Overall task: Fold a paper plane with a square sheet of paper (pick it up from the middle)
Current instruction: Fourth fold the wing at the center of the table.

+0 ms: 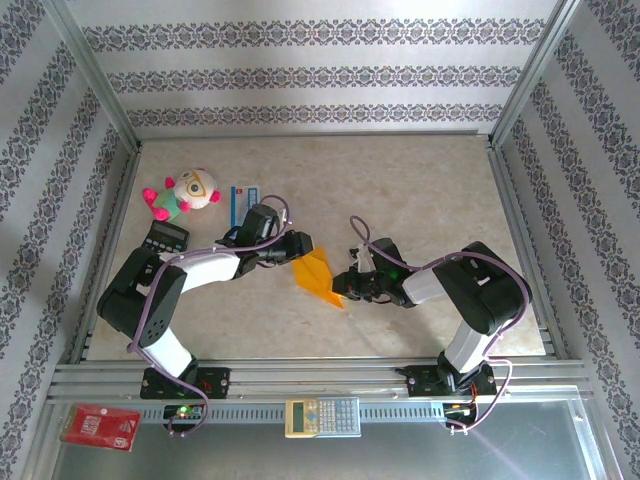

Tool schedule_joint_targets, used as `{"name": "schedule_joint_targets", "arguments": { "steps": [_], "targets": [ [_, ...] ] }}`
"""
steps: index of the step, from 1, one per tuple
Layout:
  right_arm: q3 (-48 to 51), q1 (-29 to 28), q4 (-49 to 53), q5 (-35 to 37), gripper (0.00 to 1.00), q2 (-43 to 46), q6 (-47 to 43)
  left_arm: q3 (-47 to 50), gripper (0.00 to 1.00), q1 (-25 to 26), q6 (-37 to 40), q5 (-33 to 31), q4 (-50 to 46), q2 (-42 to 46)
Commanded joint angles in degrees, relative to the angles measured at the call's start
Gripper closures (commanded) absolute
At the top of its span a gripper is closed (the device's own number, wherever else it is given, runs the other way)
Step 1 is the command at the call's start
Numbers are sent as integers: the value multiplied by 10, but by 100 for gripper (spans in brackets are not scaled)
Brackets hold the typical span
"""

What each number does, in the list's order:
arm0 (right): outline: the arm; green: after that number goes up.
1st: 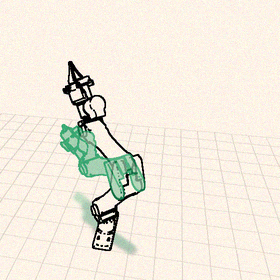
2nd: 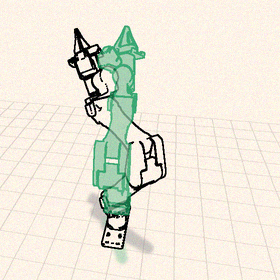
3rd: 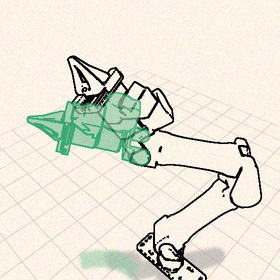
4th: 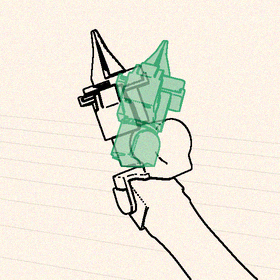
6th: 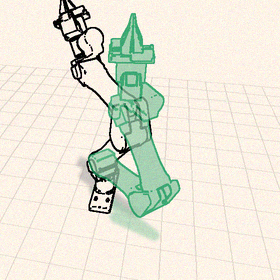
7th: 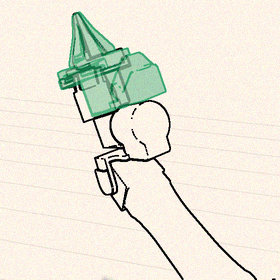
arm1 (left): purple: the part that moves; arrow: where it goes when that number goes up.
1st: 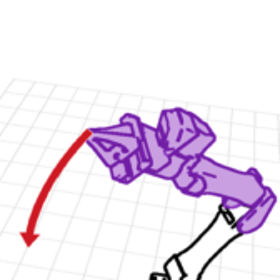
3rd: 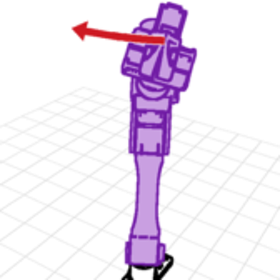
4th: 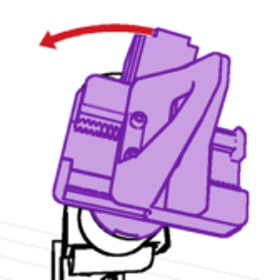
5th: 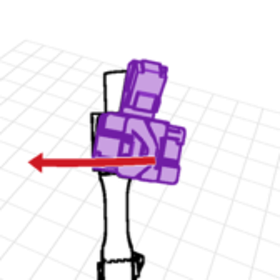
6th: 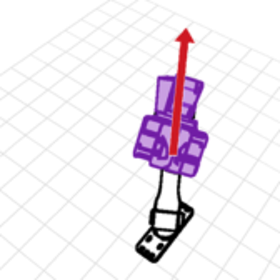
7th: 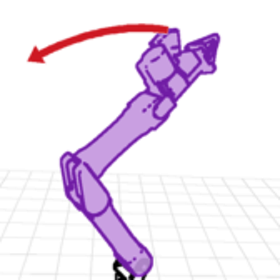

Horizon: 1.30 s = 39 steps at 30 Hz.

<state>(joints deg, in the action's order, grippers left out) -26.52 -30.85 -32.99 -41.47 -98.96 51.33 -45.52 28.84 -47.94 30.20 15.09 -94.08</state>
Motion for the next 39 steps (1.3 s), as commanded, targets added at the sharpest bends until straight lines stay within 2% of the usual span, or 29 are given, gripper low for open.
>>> {"name": "schedule_joint_targets", "arguments": {
  "steps": [1,6,13,39],
  "targets": [
    [-9,-17,24,67,95,-54,-11,-13,69,21,18,32,39,-8],
    [-9,-17,24,67,95,-55,-11,-46,68,36,22,48,32,-46],
    [-6,-17,24,67,95,-52,-12,-61,68,30,29,25,-9,-88],
    [-7,-17,24,66,94,-54,-10,-53,69,11,32,28,-4,-126]
  ]
}}
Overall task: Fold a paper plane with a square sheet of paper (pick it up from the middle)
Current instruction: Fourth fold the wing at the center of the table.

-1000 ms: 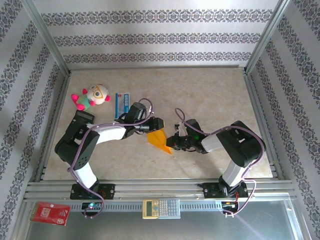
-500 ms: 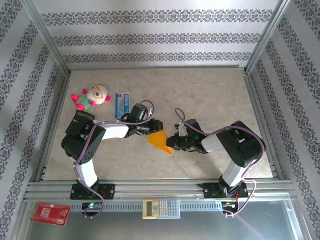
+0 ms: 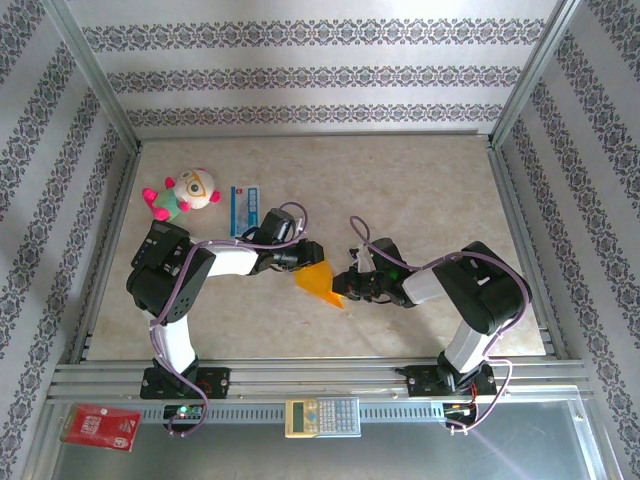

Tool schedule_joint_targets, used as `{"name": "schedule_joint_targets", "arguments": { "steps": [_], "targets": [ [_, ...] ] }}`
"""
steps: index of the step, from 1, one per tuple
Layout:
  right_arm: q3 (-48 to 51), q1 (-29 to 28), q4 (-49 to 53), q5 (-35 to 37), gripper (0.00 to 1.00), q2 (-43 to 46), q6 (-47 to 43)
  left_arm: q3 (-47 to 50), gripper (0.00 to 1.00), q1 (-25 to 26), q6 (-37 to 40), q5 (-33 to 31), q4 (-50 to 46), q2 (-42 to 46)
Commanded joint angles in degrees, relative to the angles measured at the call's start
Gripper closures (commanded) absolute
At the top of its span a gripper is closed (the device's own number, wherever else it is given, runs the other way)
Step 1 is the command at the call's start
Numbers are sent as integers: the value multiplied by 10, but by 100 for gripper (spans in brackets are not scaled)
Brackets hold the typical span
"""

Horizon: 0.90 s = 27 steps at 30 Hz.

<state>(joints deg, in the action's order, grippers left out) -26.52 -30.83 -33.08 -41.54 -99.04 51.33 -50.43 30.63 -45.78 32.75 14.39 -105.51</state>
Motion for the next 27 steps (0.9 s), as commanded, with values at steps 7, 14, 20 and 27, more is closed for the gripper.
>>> {"name": "schedule_joint_targets", "arguments": {
  "steps": [7,14,20,27],
  "targets": [
    [-7,-17,24,66,94,-54,-11,-1,69,-7,3,6,9,2],
    [-7,-17,24,66,94,-55,-9,10,69,-7,-7,13,16,19],
    [-8,-17,25,66,94,-54,-9,24,69,-7,-5,5,13,16],
    [-9,-17,25,65,94,-54,-9,18,69,-7,-4,5,13,1]
  ]
}}
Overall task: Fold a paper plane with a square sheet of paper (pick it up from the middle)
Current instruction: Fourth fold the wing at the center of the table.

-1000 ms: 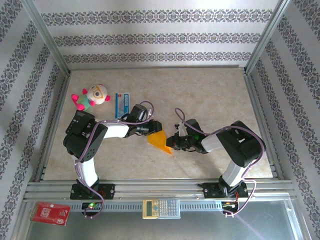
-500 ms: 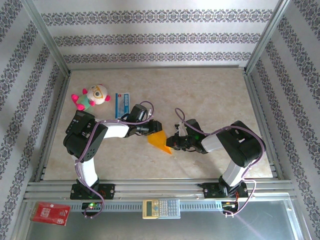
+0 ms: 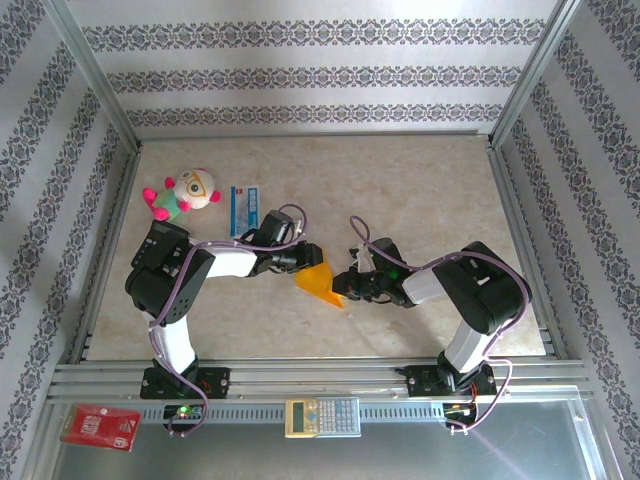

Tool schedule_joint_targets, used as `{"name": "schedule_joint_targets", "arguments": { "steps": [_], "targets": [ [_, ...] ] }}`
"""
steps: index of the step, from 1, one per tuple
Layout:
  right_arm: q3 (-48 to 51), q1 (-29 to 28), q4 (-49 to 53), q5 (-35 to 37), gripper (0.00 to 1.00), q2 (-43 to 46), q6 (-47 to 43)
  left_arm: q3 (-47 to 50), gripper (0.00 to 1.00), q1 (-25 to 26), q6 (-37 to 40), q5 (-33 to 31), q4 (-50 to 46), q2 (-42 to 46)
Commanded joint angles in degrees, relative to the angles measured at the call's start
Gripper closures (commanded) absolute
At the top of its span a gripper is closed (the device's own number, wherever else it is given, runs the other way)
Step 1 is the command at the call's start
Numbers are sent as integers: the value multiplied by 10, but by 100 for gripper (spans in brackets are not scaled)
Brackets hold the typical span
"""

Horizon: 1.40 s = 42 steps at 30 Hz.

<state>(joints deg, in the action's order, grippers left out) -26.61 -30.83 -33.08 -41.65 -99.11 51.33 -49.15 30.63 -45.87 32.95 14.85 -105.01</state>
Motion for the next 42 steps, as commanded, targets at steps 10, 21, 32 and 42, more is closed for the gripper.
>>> {"name": "schedule_joint_targets", "arguments": {
  "steps": [10,21,32,42],
  "targets": [
    [-8,-17,24,66,94,-53,-10,10,69,-7,6,-8,-3,-12],
    [-6,-18,25,67,94,-52,-9,15,69,-8,7,-8,1,-22],
    [-6,-18,25,65,93,-49,-9,23,69,-10,3,-6,11,-37],
    [-6,-17,35,63,91,-30,-7,23,70,-14,17,-13,-6,-40]
  ]
}}
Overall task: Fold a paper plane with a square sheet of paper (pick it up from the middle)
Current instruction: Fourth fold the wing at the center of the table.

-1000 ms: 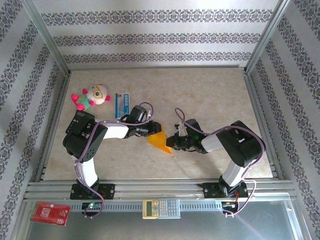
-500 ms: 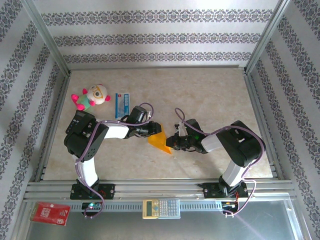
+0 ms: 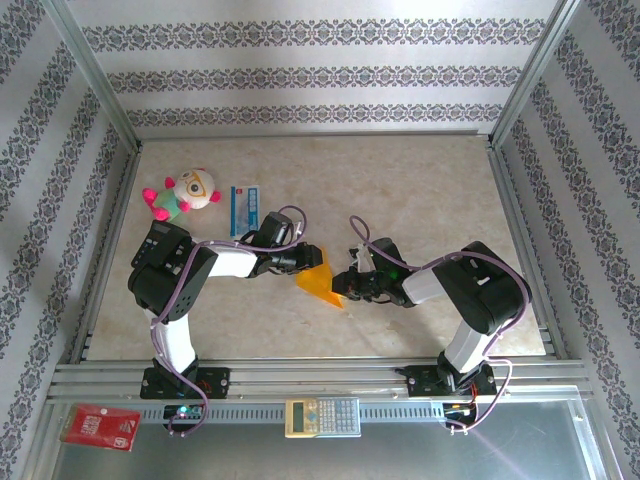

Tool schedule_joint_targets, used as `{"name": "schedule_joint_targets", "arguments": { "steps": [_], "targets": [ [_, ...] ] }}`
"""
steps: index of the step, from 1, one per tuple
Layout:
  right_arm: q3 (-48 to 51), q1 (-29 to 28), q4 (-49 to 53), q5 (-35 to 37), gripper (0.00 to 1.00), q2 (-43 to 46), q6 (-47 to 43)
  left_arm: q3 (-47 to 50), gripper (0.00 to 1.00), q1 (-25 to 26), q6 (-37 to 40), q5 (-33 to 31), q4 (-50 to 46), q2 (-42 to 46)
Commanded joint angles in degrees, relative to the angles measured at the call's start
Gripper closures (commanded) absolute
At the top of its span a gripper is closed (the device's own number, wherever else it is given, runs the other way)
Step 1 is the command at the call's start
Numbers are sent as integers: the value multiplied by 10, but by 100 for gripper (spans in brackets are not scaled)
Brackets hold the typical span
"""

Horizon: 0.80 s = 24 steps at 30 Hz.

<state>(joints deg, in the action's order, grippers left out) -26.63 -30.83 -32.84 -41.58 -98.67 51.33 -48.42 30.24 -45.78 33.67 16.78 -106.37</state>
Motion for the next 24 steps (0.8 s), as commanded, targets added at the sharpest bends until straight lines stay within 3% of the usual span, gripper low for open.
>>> {"name": "schedule_joint_targets", "arguments": {
  "steps": [1,24],
  "targets": [
    [-7,-17,34,62,90,-32,-7,16,70,-11,18,-20,-26,-27],
    [-7,-18,63,63,87,11,-7,19,70,-13,32,-1,-25,-19]
  ]
}}
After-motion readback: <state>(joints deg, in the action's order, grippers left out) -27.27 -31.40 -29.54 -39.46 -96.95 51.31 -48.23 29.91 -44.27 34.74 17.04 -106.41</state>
